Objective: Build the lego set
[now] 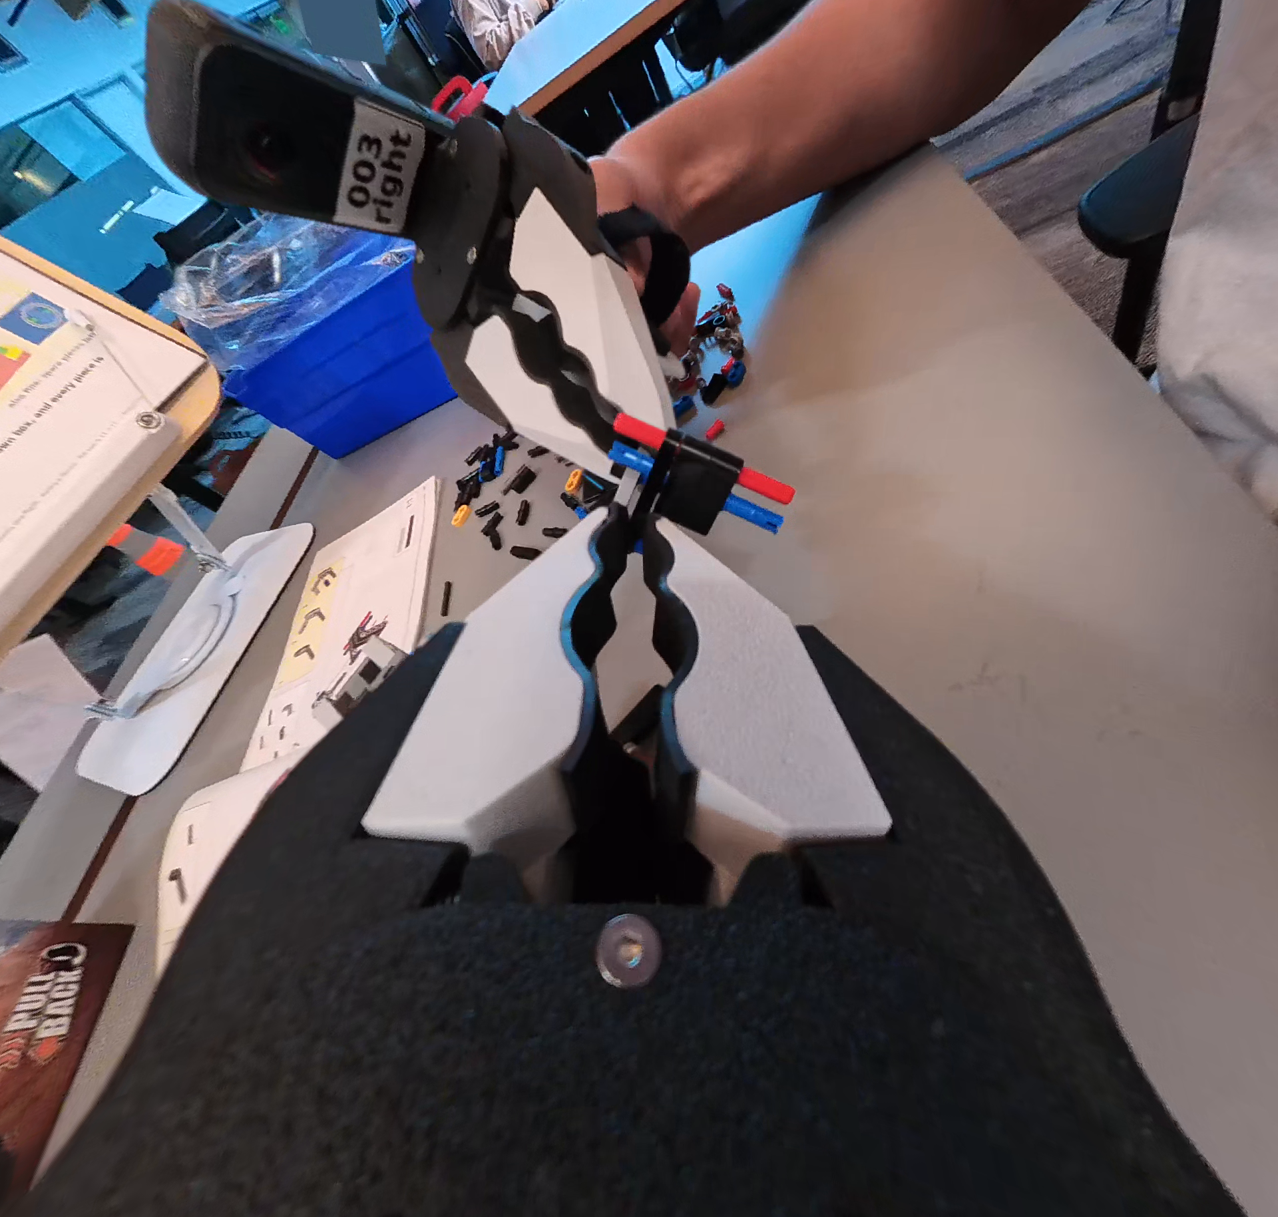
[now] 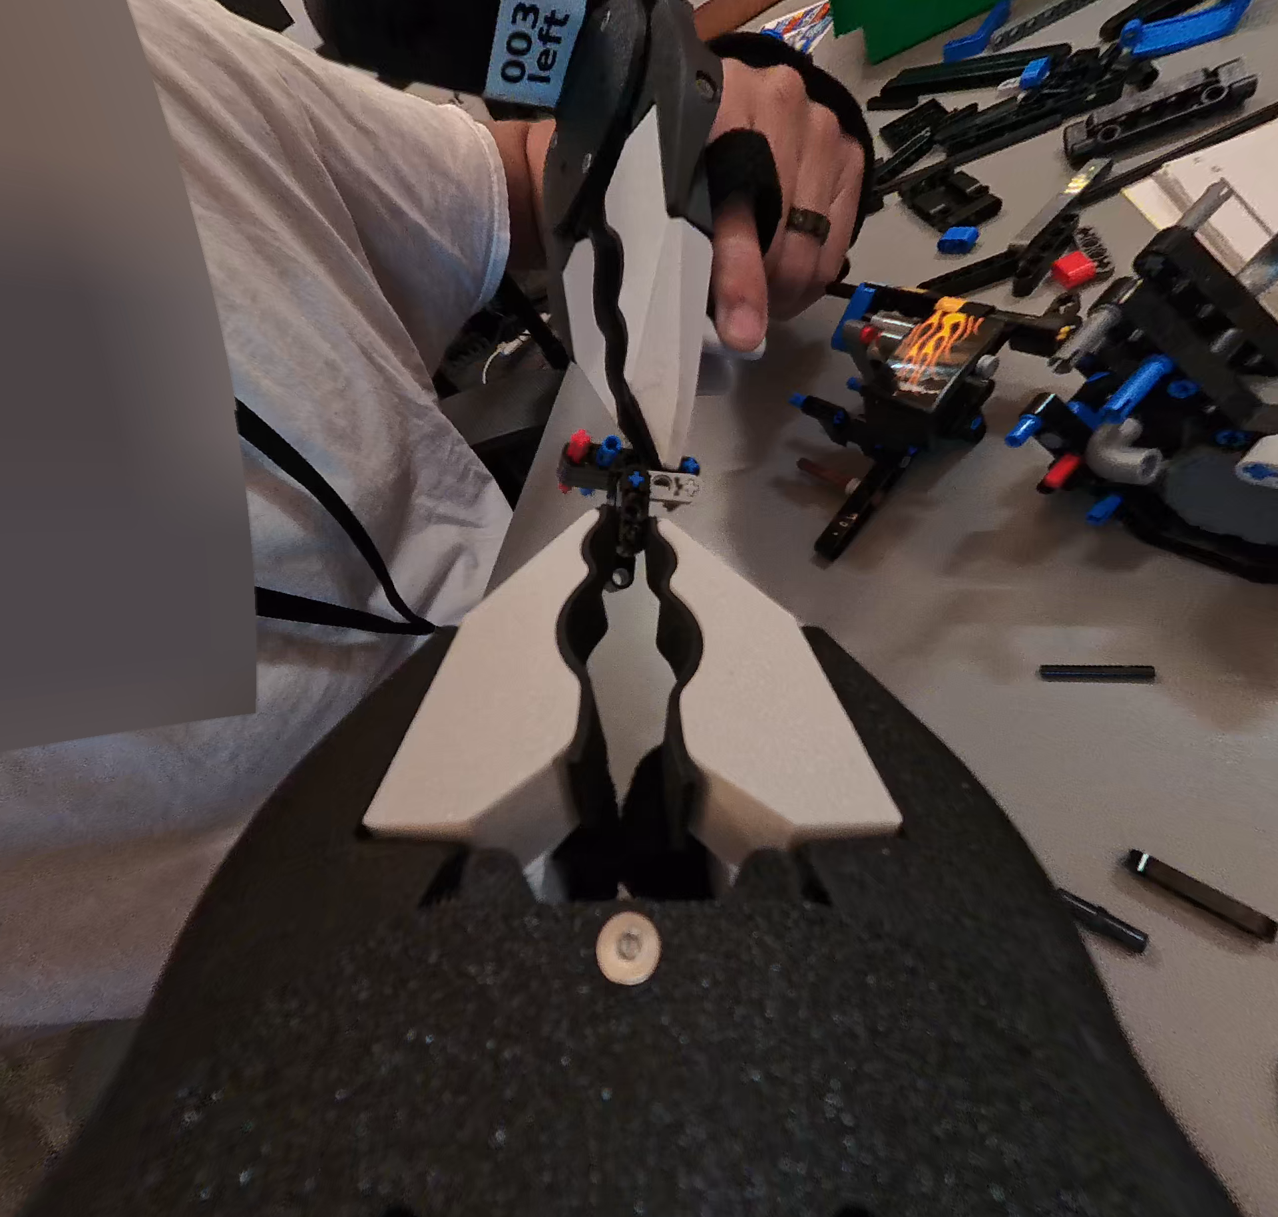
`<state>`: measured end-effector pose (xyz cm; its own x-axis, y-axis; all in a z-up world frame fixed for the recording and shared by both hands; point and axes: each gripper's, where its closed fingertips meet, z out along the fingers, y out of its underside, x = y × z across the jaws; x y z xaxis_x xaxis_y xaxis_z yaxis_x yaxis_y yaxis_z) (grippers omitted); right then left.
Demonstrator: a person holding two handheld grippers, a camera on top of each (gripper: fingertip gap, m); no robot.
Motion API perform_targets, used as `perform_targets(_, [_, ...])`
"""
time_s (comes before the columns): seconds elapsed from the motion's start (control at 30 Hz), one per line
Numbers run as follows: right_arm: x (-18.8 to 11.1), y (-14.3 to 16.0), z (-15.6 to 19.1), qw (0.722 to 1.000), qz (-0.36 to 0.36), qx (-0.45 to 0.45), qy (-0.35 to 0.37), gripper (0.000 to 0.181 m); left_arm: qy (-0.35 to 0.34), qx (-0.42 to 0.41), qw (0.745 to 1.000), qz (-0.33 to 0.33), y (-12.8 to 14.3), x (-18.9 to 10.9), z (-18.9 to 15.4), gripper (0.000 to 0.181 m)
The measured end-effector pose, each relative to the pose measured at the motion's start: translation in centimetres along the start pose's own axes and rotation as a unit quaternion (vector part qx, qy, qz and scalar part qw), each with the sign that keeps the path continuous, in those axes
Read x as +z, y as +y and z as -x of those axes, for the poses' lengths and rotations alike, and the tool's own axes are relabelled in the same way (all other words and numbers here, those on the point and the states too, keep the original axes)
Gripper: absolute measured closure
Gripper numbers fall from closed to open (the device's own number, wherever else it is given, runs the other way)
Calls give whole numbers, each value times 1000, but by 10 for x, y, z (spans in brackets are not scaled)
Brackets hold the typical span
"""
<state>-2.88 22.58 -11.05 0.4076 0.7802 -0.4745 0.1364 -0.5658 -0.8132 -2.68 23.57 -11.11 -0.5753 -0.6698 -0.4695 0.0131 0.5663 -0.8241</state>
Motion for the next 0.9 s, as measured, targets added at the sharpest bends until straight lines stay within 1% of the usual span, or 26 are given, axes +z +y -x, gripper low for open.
perform_targets(0.13, [-1, -4, -3, 1000, -7, -11, 17, 174, -4, -6, 1000, 3, 3, 0, 2, 179])
perform_targets(0.27, [-3, -9, -4, 999, -22, -17, 26, 172, 17, -65, 998, -2, 2, -1, 3, 179])
perform_targets(0.33, [-6, -15, -10, 998, -46, 1, 30, 173, -9, -80, 997, 3, 4, -1, 14, 178])
perform_targets(0.4, [-13, -26, -17, 995, -84, 20, 38, 173, -46, -107, 993, 2, 3, -4, 29, 177])
perform_targets(0.47, [-21, -40, -21, 989, -134, 21, 51, 174, -81, -145, 986, 0, 4, -9, 47, 169])
perform_targets(0.57, [-32, -62, -22, 975, -209, 15, 77, 174, -118, -210, 970, -12, 8, -17, 68, 167])
perform_targets(0.67, [-51, -82, -25, 947, -298, -3, 124, 174, -115, -275, 953, -52, -1, -19, 73, 163])
perform_targets(0.77, [-63, -94, -22, 919, -368, 1, 140, 174, -93, -324, 936, -97, -17, -16, 71, 157])
perform_targets(0.87, [-60, -96, -23, 903, -403, 22, 148, 174, -78, -360, 919, -140, -32, -10, 69, 155])
perform_targets(0.9, [-57, -96, -21, 899, -413, 26, 144, 173, -84, -371, 912, -151, -34, -10, 71, 155])
